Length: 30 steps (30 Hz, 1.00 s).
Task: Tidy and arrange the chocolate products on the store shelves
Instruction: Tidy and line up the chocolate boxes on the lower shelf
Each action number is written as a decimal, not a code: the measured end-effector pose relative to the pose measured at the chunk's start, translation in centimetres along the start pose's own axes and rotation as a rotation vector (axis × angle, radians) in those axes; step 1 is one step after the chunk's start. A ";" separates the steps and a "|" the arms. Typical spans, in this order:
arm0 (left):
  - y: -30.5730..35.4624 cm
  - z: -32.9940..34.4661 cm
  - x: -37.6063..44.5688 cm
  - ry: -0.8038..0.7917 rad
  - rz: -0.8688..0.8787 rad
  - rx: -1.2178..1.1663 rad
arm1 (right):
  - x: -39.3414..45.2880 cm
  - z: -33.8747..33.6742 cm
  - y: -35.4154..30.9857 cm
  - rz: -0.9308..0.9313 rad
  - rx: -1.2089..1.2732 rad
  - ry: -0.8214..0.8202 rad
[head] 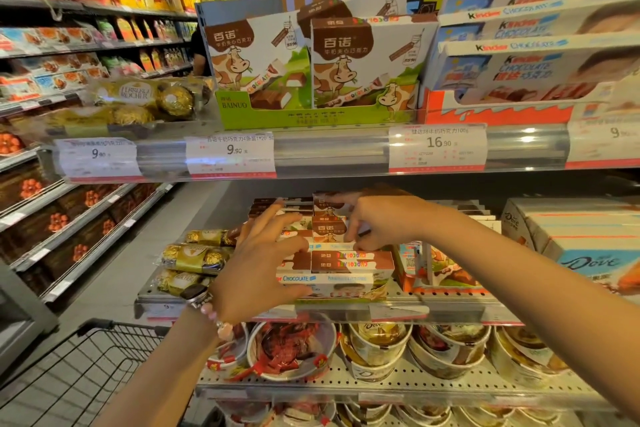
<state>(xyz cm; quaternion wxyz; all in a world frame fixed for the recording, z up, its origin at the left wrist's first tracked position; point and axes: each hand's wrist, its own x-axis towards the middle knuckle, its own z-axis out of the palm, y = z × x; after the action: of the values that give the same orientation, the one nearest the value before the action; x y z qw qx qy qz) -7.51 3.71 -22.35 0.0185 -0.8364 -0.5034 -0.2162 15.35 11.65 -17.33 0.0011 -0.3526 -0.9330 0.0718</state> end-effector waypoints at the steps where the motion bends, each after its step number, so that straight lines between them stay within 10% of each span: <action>1: 0.0 0.1 0.0 0.010 0.005 -0.008 | 0.1 0.0 0.0 0.006 -0.005 0.000; 11: -0.7 0.8 0.1 0.173 0.088 -0.079 | -0.5 1.5 0.1 0.000 -0.043 0.085; 30: -0.7 2.0 0.0 0.440 -0.114 0.037 | -7.2 4.3 -1.0 0.170 0.264 1.046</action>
<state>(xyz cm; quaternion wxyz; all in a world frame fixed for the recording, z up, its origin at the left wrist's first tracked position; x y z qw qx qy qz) -7.45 4.58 -24.29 0.1308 -0.7389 -0.5375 -0.3848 19.93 5.60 -21.12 0.5034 -0.4122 -0.7594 0.0031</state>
